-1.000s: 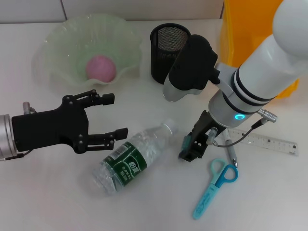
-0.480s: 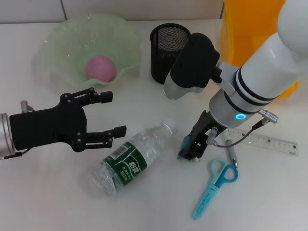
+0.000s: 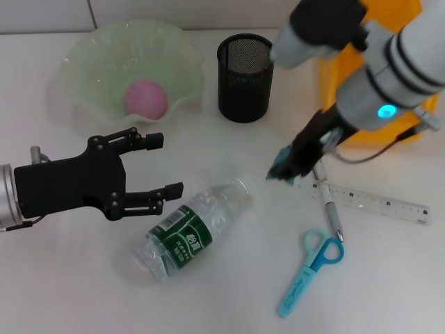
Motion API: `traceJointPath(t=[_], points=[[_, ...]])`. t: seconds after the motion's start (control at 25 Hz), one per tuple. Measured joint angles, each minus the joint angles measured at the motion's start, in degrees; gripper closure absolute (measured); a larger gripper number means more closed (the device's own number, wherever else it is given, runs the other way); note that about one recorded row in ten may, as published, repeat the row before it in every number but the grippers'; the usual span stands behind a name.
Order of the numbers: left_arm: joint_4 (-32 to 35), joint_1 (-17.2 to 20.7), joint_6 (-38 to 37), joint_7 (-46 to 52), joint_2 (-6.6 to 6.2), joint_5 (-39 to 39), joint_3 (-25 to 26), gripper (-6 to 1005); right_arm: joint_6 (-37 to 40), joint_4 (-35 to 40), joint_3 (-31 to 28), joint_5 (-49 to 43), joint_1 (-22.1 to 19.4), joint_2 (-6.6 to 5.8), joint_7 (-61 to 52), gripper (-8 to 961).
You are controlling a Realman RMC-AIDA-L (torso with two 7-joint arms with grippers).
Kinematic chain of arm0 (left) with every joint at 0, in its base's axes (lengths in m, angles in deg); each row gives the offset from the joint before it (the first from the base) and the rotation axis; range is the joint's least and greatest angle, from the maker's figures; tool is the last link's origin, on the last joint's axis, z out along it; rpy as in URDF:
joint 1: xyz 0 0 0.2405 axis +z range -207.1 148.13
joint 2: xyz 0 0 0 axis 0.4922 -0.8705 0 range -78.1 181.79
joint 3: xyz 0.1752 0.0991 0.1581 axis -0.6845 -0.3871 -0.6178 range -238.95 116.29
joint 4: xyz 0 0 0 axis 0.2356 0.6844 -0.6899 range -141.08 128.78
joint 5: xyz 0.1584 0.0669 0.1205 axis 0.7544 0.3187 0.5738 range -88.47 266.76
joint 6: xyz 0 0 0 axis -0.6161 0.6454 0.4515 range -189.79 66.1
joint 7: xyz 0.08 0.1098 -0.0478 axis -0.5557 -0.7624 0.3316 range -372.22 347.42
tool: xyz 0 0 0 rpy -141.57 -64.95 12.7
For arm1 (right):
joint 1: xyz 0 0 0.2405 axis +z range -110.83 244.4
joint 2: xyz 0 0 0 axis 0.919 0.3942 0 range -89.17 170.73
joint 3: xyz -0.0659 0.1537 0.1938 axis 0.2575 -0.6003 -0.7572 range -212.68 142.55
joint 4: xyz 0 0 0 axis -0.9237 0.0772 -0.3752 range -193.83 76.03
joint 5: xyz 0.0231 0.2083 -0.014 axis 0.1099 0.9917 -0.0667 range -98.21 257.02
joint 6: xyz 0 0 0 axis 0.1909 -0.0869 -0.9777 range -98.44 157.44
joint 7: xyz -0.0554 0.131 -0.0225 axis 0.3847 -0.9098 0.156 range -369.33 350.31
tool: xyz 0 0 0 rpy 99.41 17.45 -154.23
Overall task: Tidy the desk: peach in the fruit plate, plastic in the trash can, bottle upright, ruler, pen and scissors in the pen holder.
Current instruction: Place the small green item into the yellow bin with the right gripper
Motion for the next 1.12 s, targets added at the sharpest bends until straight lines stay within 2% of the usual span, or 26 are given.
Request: traceJointPath(t=[0.08, 0.12, 0.16, 0.28, 0.32, 0.36, 0.52, 0.84, 1.12], points=[[0.0, 0.1, 0.0, 0.0, 0.04, 0.0, 0.0, 142, 1.6, 2.5, -3.9, -1.8, 0.0, 0.00, -0.1, 585], [-0.1, 0.1, 0.0, 0.0, 0.07, 0.0, 0.0, 143, 2.7, 4.7, -7.8, -2.9, -0.1, -0.04, 0.0, 584], [-0.1, 0.1, 0.0, 0.0, 0.07, 0.0, 0.0, 143, 2.7, 4.7, -7.8, -2.9, -0.1, -0.04, 0.0, 584], [-0.2, 0.0, 0.0, 0.0, 0.11, 0.0, 0.0, 143, 3.5, 7.3, -12.7, -3.4, -0.2, -0.15, 0.5, 581], [-0.2, 0.0, 0.1, 0.0, 0.21, 0.0, 0.0, 143, 3.5, 8.5, -15.8, -4.4, -0.4, -0.22, 1.2, 581], [-0.2, 0.0, 0.1, 0.0, 0.21, 0.0, 0.0, 143, 3.5, 8.5, -15.8, -4.4, -0.4, -0.22, 1.2, 580], [0.0, -0.1, 0.0, 0.0, 0.40, 0.1, 0.0, 143, 0.2, 8.9, -22.7, -9.5, -0.6, -0.33, 2.8, 577], [-0.1, -0.1, 0.2, 0.0, 0.43, 0.1, -0.4, 144, -6.3, 7.8, -25.9, -13.5, -2.4, -0.40, 4.1, 570], [-0.3, -0.2, 0.4, 0.0, 0.43, 0.1, -0.5, 144, -15.4, -1.4, -26.1, -13.7, -2.5, -0.39, 4.4, 565]])
